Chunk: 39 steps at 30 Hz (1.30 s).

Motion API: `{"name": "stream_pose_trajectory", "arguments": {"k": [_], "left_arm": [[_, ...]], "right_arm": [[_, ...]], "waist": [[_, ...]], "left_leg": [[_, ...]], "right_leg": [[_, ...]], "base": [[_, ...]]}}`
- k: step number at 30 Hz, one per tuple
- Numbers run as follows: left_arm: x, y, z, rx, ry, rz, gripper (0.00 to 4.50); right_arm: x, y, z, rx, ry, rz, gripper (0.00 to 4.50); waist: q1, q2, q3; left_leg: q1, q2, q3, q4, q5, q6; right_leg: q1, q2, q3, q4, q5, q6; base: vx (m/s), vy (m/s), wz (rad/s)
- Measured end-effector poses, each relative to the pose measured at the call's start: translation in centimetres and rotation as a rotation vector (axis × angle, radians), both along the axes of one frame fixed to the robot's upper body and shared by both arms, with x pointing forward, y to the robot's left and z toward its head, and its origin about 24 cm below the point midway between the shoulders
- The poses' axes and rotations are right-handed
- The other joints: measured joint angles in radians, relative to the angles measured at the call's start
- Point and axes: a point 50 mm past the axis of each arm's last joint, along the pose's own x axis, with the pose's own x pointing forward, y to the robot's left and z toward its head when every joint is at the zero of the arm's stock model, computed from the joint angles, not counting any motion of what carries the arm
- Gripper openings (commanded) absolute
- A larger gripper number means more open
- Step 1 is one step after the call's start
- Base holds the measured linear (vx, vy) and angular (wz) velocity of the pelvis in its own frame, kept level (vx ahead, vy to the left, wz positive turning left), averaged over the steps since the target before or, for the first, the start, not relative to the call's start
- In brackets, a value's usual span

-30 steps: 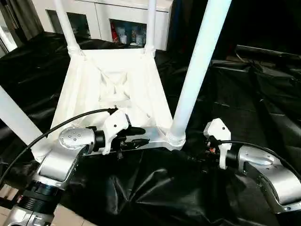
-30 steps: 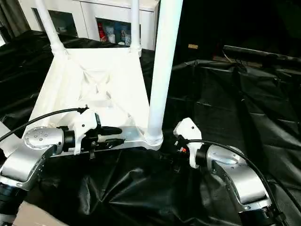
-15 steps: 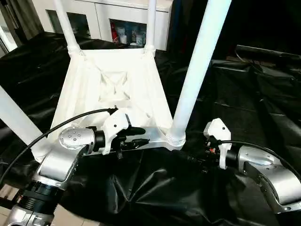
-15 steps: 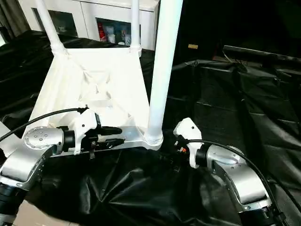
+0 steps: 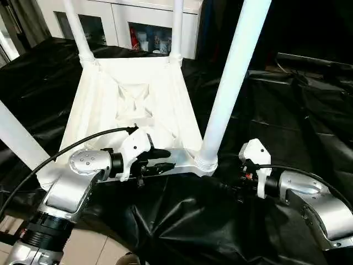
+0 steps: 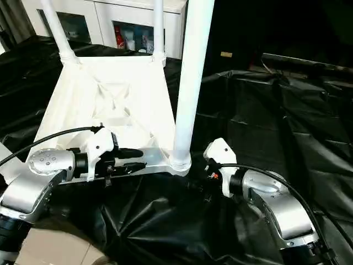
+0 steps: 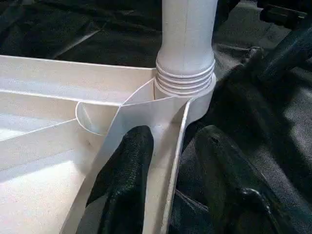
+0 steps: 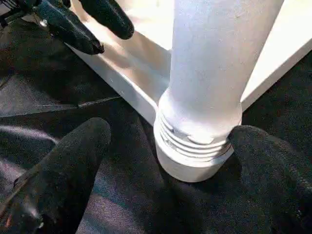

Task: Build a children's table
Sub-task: Rotate leg to tighten

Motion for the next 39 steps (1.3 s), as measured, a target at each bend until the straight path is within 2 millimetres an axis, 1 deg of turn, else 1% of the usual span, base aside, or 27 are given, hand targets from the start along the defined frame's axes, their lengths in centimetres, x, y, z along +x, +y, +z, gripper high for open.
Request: {"name": "stream_pose_trajectory", "arguments": {"k": [39], "left_arm": [[0.0, 0.0, 0.0, 0.0, 0.0, 0.0, 1.72]], "right_arm": [[0.0, 0.0, 0.0, 0.0, 0.0, 0.0, 4.5]], "waist": [[0.0, 0.0, 0.0]], "left_leg": [[0.0, 0.0, 0.0, 0.0, 0.0, 0.0]], "right_leg": [[0.0, 0.0, 0.0, 0.0, 0.0, 0.0]], "base": [[0.0, 0.0, 0.0]]}}
